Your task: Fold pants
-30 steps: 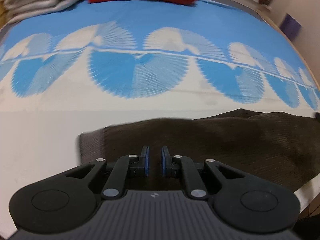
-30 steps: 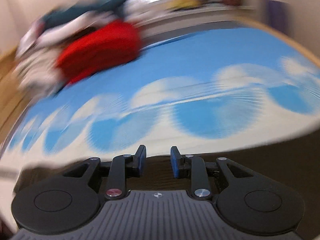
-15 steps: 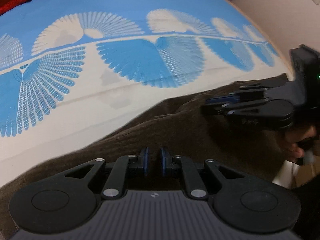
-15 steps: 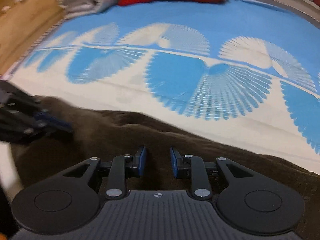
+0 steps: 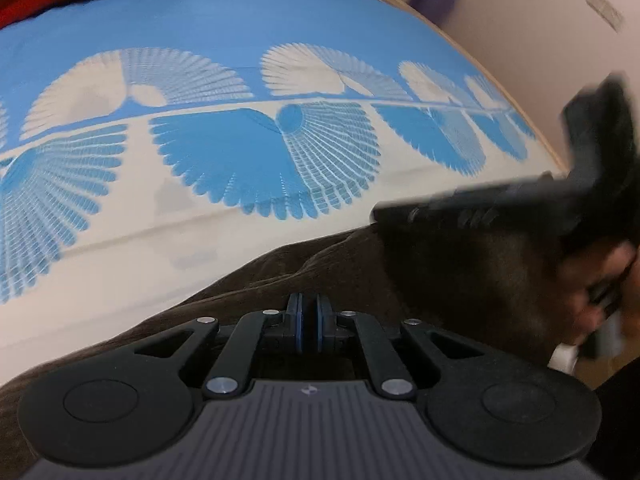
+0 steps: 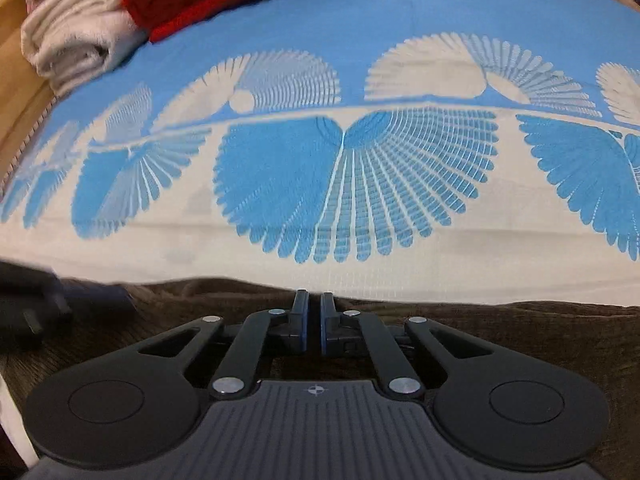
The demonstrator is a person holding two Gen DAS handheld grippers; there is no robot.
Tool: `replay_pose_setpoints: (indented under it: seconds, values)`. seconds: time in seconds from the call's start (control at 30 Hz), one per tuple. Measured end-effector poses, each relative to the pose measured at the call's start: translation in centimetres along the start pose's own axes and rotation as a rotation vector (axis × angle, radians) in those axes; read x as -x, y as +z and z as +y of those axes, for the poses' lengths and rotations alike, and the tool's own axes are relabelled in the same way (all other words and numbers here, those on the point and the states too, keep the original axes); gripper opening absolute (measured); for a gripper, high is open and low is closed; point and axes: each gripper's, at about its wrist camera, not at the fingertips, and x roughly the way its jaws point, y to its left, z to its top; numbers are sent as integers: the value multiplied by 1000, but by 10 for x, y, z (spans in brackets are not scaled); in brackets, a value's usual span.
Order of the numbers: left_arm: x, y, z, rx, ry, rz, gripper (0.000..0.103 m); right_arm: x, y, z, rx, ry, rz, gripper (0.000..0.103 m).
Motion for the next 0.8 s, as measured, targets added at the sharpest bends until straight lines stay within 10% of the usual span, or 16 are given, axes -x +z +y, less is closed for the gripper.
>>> replay_pose_setpoints:
  seconds: [0.2, 0.37, 0.67, 0.8]
  values:
    - [-15, 5, 26, 115, 306, -4, 3, 46, -2, -37, -97, -17, -74, 8]
    - [47, 9, 48, 198, 207, -85, 8, 59, -14, -72, -127, -65, -31, 8]
    - [131, -71, 153, 321, 427, 70, 2, 26, -29, -103, -165, -177, 84, 8]
    - [153, -90, 177, 444, 381, -12, 2, 35, -30, -102, -153, -187, 75, 8]
